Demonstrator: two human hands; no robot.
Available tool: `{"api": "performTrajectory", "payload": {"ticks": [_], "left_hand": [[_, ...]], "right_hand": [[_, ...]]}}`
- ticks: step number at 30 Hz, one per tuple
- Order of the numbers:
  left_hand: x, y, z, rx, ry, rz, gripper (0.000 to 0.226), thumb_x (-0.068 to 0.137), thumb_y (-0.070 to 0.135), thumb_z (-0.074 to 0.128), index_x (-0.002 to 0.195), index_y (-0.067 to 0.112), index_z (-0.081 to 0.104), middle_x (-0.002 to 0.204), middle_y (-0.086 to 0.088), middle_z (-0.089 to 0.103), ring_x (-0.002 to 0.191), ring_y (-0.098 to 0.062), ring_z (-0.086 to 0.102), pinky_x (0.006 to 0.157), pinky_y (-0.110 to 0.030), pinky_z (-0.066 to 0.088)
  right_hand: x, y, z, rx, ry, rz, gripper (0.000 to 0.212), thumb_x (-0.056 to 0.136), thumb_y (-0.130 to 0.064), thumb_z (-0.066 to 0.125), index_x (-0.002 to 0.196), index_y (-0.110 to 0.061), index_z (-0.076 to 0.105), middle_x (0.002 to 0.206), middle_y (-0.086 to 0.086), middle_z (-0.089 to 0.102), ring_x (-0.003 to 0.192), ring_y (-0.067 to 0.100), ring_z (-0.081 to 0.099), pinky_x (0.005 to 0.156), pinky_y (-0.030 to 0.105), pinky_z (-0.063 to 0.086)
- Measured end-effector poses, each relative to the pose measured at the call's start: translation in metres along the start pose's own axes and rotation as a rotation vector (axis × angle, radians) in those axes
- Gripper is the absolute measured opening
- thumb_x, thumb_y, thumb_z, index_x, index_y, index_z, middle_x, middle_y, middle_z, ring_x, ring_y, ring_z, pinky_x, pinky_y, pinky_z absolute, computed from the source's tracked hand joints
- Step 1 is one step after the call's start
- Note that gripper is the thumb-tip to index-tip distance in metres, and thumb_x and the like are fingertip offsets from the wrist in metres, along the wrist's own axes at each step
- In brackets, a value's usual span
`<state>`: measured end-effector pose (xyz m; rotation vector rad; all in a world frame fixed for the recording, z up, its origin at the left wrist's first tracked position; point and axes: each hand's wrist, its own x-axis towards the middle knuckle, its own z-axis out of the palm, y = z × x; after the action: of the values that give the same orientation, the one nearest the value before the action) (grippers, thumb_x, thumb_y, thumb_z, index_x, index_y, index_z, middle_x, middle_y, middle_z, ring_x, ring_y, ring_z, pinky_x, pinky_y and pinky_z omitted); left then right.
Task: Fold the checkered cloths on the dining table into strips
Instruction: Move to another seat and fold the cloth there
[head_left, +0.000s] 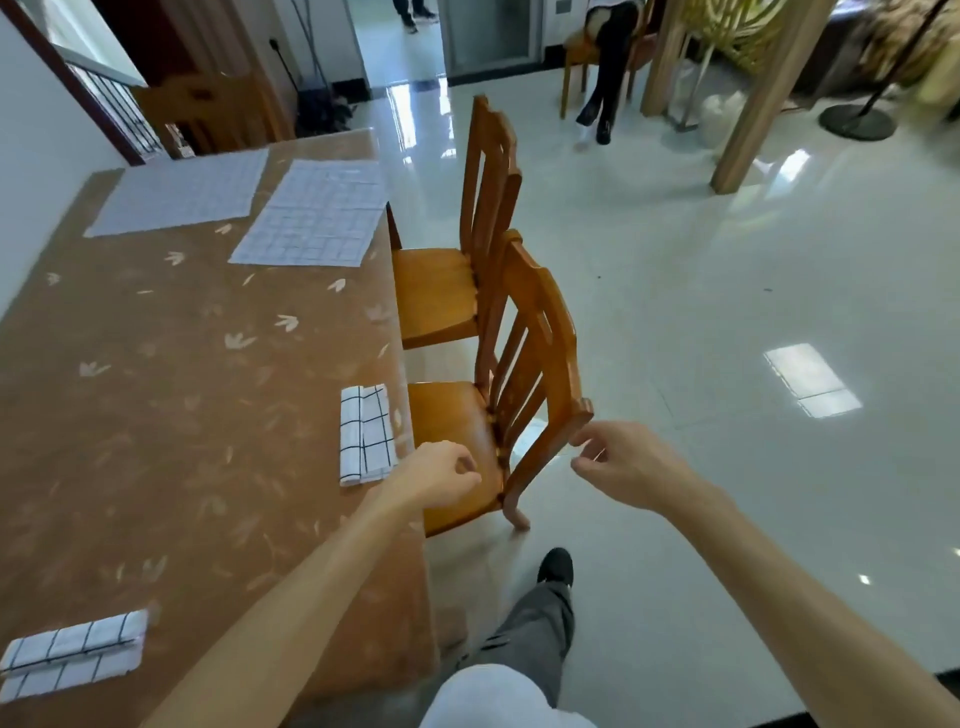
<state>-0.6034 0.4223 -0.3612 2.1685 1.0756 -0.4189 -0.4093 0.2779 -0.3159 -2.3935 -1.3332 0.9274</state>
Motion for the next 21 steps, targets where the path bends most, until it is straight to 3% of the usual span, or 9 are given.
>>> {"api": "performTrajectory", "payload": {"ticks": [3,6,14,21], "left_hand": [[0.045,0.011,-0.006,-0.023,-0.009,-0.045,0.031,0.100,0.040,0.057,0.127,0.025,0.063,0.129,0.003,0.063,0.106,-0.009,0.056,0.080,-0.021,0.050],[0.086,0.026,-0.022,-0.085,0.019,-0.103,0.030,0.099,0.042,0.058,0.125,0.026,0.063,0.127,0.002,0.064,0.109,-0.011,0.059,0.086,-0.025,0.053],[0.156,0.063,-0.068,-0.161,0.106,-0.254,0.029,0.101,0.035,0.057,0.125,0.021,0.065,0.128,-0.001,0.065,0.108,-0.012,0.060,0.081,-0.023,0.046],[0.221,0.095,-0.098,-0.280,0.143,-0.435,0.036,0.101,0.036,0.057,0.132,0.019,0.062,0.134,-0.004,0.063,0.121,-0.019,0.060,0.099,-0.032,0.053]], "right_hand": [[0.039,0.013,-0.024,-0.030,-0.015,-0.052,0.025,0.098,-0.029,0.056,0.117,-0.019,0.069,0.101,-0.004,0.069,0.091,0.014,0.065,0.079,0.025,0.054],[0.084,0.021,-0.052,-0.052,-0.053,-0.066,0.029,0.097,-0.038,0.057,0.118,-0.020,0.067,0.104,-0.005,0.071,0.091,0.014,0.067,0.084,0.029,0.058],[0.197,0.030,-0.133,-0.105,-0.144,-0.184,0.031,0.096,-0.034,0.056,0.123,-0.020,0.065,0.111,-0.002,0.072,0.098,0.015,0.067,0.091,0.033,0.057],[0.300,0.075,-0.191,-0.137,-0.251,-0.287,0.032,0.089,-0.033,0.057,0.118,-0.026,0.066,0.099,-0.015,0.071,0.096,0.009,0.065,0.088,0.032,0.054]]}}
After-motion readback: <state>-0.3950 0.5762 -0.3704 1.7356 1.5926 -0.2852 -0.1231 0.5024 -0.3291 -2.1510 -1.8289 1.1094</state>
